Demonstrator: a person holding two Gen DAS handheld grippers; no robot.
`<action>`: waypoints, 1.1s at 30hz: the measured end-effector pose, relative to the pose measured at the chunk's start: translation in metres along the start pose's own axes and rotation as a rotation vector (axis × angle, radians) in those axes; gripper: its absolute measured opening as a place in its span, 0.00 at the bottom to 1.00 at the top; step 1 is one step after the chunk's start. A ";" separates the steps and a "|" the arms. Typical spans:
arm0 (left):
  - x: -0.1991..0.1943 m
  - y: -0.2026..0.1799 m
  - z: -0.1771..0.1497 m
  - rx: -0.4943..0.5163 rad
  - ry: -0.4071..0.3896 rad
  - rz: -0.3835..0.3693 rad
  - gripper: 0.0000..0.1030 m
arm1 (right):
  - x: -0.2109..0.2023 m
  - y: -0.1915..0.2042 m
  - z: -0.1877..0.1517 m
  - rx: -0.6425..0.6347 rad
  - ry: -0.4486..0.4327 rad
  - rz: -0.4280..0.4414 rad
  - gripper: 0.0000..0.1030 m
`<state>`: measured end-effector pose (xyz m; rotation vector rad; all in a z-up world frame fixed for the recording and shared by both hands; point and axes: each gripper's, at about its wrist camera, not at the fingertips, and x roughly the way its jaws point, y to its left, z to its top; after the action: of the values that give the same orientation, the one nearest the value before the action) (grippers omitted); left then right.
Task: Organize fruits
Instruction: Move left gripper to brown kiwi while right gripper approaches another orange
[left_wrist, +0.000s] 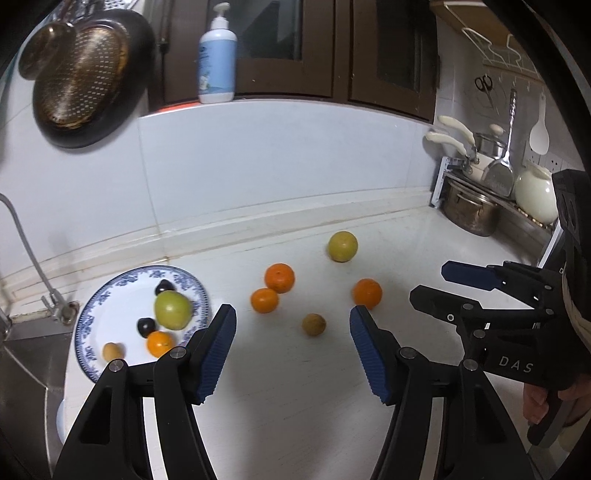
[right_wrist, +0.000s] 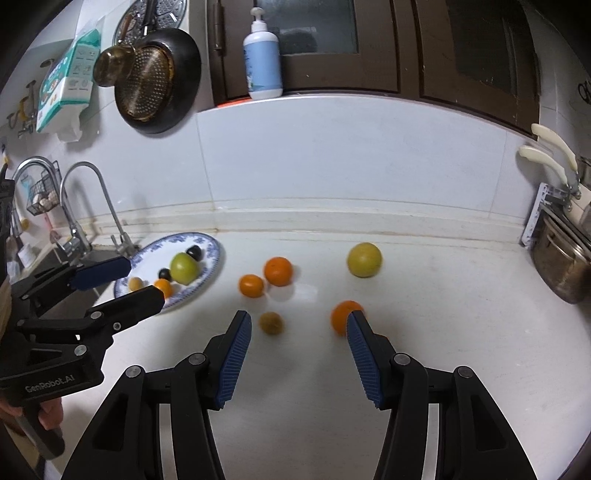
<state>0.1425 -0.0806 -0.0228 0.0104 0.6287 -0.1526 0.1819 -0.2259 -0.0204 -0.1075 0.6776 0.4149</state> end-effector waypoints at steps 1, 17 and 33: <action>0.003 -0.003 0.000 0.002 0.003 -0.002 0.61 | 0.001 -0.003 -0.001 -0.003 0.004 0.001 0.53; 0.075 -0.025 -0.014 0.042 0.119 -0.042 0.60 | 0.051 -0.037 -0.011 -0.096 0.091 0.029 0.53; 0.138 -0.023 -0.017 0.080 0.251 -0.085 0.40 | 0.109 -0.053 -0.012 -0.136 0.196 0.066 0.53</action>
<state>0.2392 -0.1212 -0.1161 0.0809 0.8734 -0.2607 0.2728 -0.2405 -0.1005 -0.2582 0.8472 0.5184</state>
